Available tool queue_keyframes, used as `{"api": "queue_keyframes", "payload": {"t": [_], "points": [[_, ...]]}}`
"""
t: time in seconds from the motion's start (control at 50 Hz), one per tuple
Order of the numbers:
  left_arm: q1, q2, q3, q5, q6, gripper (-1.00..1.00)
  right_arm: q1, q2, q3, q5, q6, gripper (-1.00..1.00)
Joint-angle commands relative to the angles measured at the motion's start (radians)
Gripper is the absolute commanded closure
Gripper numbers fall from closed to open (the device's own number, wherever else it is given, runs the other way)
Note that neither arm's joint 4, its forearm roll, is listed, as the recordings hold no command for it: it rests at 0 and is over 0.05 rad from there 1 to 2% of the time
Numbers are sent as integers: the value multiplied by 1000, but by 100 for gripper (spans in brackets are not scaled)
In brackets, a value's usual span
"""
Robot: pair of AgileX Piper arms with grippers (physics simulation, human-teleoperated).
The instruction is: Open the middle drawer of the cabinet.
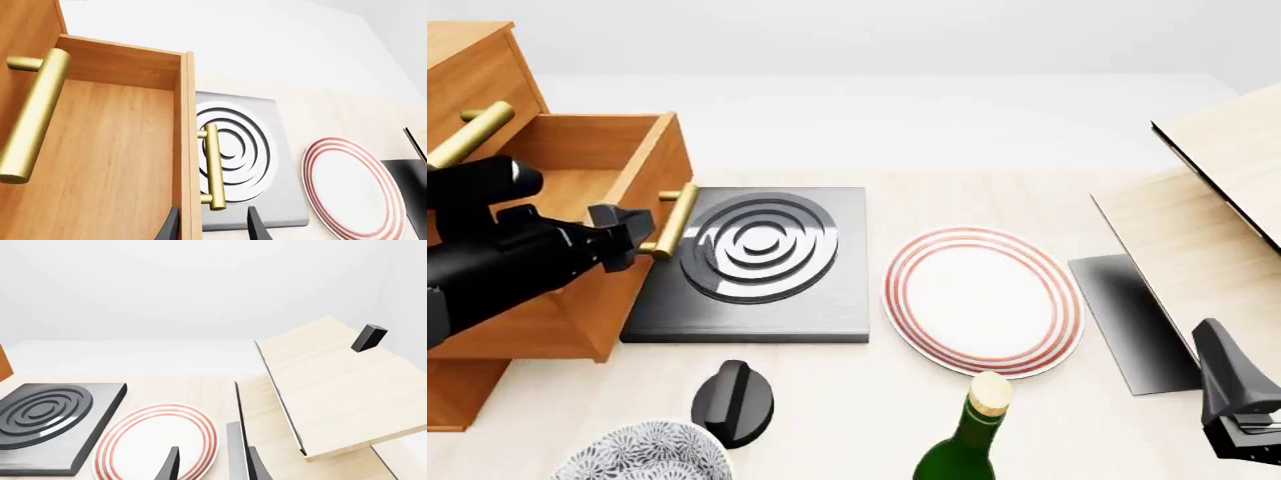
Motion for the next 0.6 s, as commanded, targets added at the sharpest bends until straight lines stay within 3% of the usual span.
{"api": "queue_keyframes", "payload": {"t": [0.02, 0.6], "points": [[-11, -14, -16, 17, -1, -100, 2, -2, 3, -4, -3, -100], [-54, 109, -47, -41, 13, -100, 2, -2, 4, -4, -2, -100]]}}
